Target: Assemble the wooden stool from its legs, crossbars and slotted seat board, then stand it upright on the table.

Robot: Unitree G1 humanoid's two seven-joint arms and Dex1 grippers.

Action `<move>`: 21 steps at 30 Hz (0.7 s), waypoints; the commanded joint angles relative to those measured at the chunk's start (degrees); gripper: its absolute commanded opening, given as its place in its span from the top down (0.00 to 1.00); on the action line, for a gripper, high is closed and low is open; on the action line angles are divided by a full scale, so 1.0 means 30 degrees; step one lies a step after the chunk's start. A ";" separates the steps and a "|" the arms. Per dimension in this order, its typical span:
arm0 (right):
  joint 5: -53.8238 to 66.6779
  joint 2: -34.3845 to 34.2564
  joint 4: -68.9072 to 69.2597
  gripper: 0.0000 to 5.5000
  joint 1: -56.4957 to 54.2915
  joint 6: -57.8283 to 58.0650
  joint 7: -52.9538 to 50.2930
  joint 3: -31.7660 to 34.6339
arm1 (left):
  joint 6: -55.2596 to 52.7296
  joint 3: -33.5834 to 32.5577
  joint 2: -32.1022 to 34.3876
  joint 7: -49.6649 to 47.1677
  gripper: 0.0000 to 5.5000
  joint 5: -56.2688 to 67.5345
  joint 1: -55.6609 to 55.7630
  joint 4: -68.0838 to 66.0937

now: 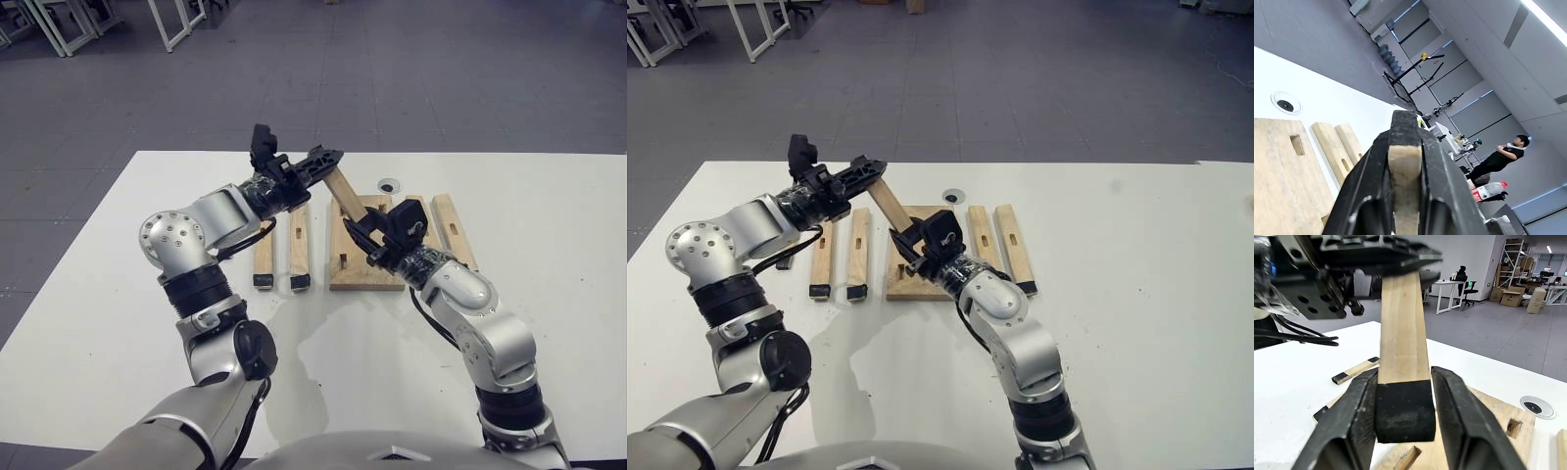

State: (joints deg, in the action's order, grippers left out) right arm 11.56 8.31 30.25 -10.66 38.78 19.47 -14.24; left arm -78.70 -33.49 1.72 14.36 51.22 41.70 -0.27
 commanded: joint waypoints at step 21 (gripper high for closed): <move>-0.2971 -0.0641 -0.1252 0.00 -0.0487 0.0643 -0.5254 0.2439 | 1.1065 0.6485 0.4694 -0.4798 0.93 -1.1200 -0.4170 0.1797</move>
State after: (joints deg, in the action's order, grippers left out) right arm 3.48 6.82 25.79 -12.49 39.61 4.42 -6.35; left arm -48.11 -16.32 15.13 0.48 20.46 30.80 5.06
